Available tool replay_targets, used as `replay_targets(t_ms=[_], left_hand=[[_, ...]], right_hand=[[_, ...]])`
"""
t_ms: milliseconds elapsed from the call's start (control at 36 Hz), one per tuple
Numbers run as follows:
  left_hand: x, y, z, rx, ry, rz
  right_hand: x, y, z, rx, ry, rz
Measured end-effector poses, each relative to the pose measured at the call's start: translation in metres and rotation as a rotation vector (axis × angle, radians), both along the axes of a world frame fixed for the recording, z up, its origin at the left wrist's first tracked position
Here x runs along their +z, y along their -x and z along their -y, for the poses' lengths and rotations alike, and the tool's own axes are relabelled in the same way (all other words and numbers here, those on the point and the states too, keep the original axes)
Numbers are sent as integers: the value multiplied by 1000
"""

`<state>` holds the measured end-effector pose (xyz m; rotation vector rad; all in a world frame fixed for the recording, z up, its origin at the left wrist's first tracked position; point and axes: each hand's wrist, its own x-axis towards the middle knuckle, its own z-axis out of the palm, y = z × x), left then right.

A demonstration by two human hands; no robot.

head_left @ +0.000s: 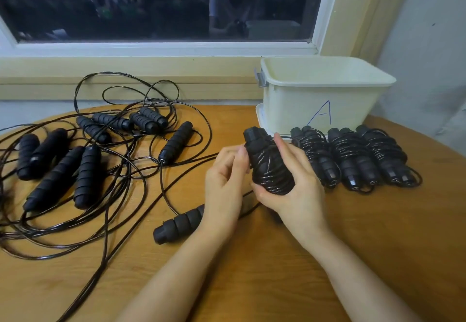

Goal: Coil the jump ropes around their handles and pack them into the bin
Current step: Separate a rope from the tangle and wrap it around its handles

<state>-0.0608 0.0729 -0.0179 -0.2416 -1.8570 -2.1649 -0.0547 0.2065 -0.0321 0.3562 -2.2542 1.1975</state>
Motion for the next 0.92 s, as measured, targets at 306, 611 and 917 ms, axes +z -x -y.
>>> replay_targets(t_ms=[306,611,917], left_hand=[[13,10,29,-217,-30,234],[8,17,38,-385,-77,238],[14,5,36,-97,764,109]], right_hand=[[1,-4,3,-196,-497,-174],[0,-5,-1,42,-299,-14],[1,2,-14,-82,-129,67]])
